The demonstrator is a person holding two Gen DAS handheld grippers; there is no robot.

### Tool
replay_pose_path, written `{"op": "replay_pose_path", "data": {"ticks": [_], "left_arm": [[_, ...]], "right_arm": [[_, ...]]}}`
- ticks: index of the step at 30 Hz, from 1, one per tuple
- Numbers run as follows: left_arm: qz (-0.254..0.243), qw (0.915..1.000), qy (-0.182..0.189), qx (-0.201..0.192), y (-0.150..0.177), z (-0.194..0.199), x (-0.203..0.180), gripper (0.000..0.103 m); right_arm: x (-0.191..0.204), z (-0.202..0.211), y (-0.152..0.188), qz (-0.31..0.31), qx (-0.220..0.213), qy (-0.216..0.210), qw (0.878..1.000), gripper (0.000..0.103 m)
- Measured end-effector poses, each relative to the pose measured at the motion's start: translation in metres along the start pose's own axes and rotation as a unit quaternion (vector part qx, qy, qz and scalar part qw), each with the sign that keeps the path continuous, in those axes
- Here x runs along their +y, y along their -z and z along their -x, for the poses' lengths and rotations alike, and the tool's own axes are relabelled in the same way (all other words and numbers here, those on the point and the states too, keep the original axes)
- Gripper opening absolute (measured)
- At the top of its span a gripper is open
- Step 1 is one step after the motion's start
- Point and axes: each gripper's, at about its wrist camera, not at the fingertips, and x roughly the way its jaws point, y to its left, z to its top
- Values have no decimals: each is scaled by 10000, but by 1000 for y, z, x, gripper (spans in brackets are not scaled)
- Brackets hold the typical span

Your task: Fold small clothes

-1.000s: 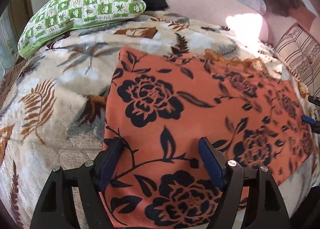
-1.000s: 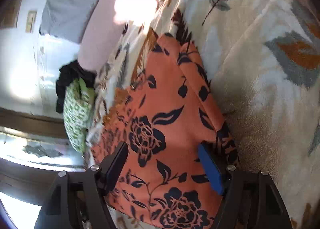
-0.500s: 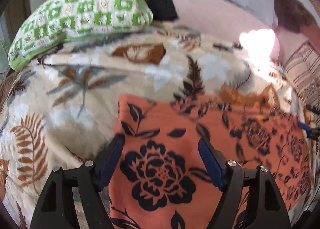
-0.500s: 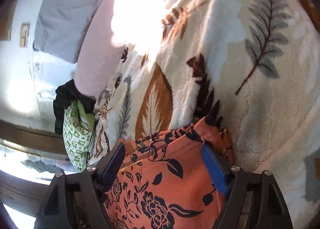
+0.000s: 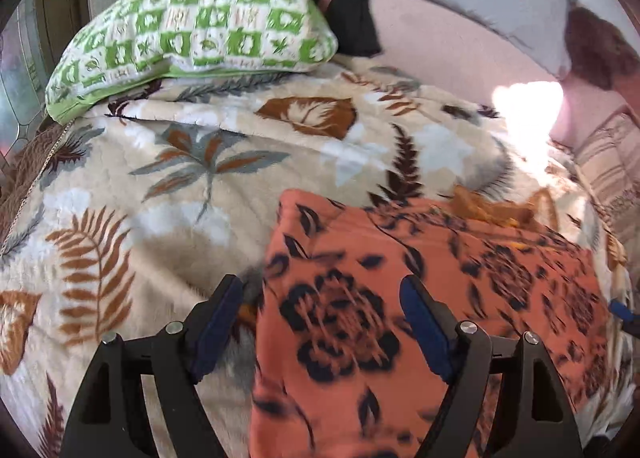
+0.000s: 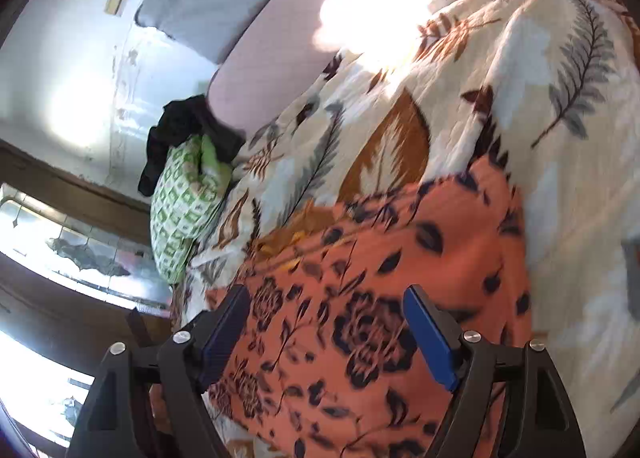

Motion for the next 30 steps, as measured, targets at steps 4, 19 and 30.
{"op": "replay_pose_path", "data": {"ticks": [4,19,30], "left_arm": [[-171,9998,25,63,35,31,-20,82],[-33,9996,-237,134,99,110,-33,82],[-224,9991,-360,10,119,128,-47,82]], "right_arm": [[-28,-2,44,-464,205,141,9986,83],[-50,57,110,-1029,-641,348,9920,81],[-17,98,193,160,-1360,337,9900,82]]}}
